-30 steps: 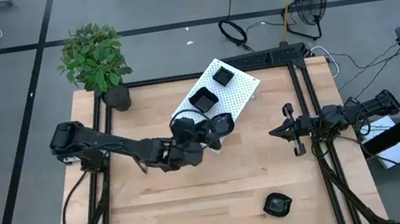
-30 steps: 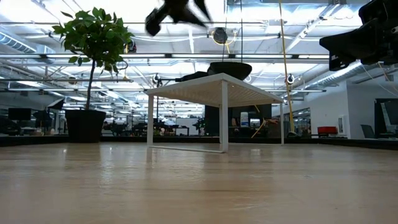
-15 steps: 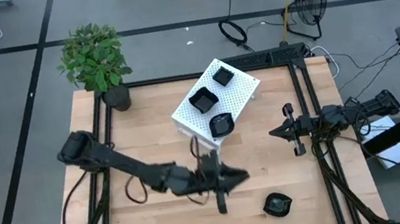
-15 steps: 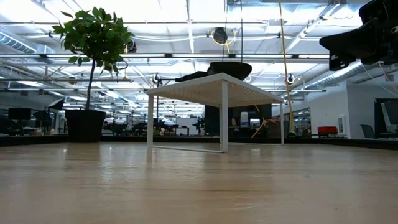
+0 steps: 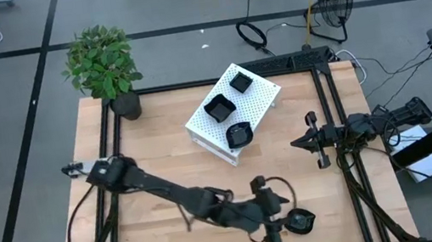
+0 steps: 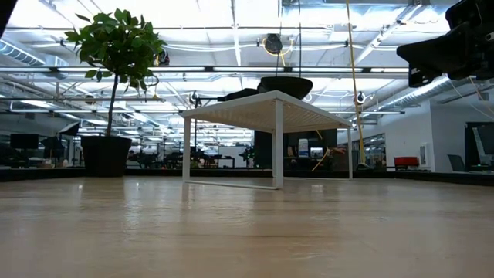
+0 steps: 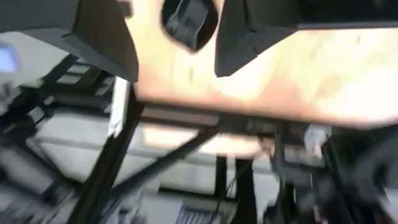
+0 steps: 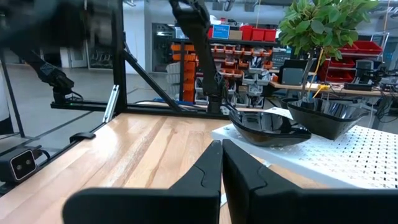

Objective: Pick & Place Mini shaped plates
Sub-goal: Stack the black leaf shaped plate on top of the black leaf shaped plate on the shelf

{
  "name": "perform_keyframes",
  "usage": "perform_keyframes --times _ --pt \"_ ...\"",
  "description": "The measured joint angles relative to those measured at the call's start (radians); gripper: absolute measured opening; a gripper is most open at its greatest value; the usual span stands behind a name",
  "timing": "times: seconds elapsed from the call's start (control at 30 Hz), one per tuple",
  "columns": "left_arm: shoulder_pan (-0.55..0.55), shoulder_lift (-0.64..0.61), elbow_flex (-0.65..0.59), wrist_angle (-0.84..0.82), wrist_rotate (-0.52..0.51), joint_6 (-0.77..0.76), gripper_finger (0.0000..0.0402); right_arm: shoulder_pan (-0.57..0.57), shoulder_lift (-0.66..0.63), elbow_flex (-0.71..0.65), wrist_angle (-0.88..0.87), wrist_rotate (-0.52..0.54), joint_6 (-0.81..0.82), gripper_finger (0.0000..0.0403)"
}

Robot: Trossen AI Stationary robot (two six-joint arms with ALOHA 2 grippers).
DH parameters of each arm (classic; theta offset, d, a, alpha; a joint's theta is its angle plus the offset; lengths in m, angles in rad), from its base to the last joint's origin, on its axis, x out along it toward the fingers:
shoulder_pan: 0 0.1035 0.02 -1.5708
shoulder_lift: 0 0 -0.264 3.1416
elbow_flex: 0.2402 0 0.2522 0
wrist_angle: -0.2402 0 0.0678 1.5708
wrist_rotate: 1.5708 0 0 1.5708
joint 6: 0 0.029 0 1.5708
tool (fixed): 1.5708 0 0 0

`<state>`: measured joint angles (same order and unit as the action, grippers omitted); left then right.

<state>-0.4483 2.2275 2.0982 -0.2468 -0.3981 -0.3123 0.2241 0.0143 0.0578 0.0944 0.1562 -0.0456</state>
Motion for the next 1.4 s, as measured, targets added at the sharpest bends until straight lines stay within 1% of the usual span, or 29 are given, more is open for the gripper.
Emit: perform_keyframes --times 0.1,0.2,0.3,0.47,0.6,0.73,0.83,0.93,1.1,1.2,1.27,1.33,1.4 --pt "0.013 0.063 0.005 -0.009 0.006 -0.008 0.0233 0.0 0.0 0.0 -0.001 0.0 0.0 0.0" --pt "0.024 0.116 0.005 -0.019 0.005 -0.013 0.0238 0.0 0.0 0.0 0.0 0.0 0.0 0.0" --pt "0.033 0.16 0.005 -0.021 0.018 -0.029 0.0231 0.0 0.0 0.0 -0.001 0.0 0.0 0.0" --pt "0.038 0.211 0.006 -0.003 0.106 -0.057 0.0211 0.0 0.0 0.0 -0.001 0.0 0.0 0.0" --pt "0.037 0.251 0.007 -0.01 0.115 -0.064 0.0199 0.0 0.0 0.0 0.0 0.0 0.0 0.0" --pt "0.047 0.286 0.007 -0.001 0.123 -0.085 0.0202 0.0 0.0 0.0 -0.001 0.0 0.0 0.0" --pt "0.057 0.308 0.007 0.007 0.156 -0.12 0.0208 0.0 0.0 0.0 -0.001 0.0 0.0 0.0" --pt "0.059 0.314 0.005 0.009 0.193 -0.121 0.0208 0.0 0.0 0.0 -0.001 0.0 0.0 0.0" --pt "0.061 0.305 0.006 0.02 0.192 -0.077 0.0194 0.0 0.0 0.0 0.0 0.0 0.0 0.0" --pt "0.062 0.268 0.004 -0.03 0.192 -0.01 0.0178 0.0 0.0 0.0 0.0 0.0 0.0 0.0" --pt "0.06 0.199 0.004 -0.107 0.189 0.007 0.0164 0.0 0.0 0.0 0.0 0.0 0.0 0.0" --pt "0.055 0.099 0.004 -0.191 0.189 0.003 0.0149 0.0 0.0 0.0 -0.001 0.0 0.0 0.0" --pt "0.04 -0.002 0.009 -0.274 0.164 0.009 0.0133 0.0 0.0 0.0 -0.001 0.0 0.0 0.0"
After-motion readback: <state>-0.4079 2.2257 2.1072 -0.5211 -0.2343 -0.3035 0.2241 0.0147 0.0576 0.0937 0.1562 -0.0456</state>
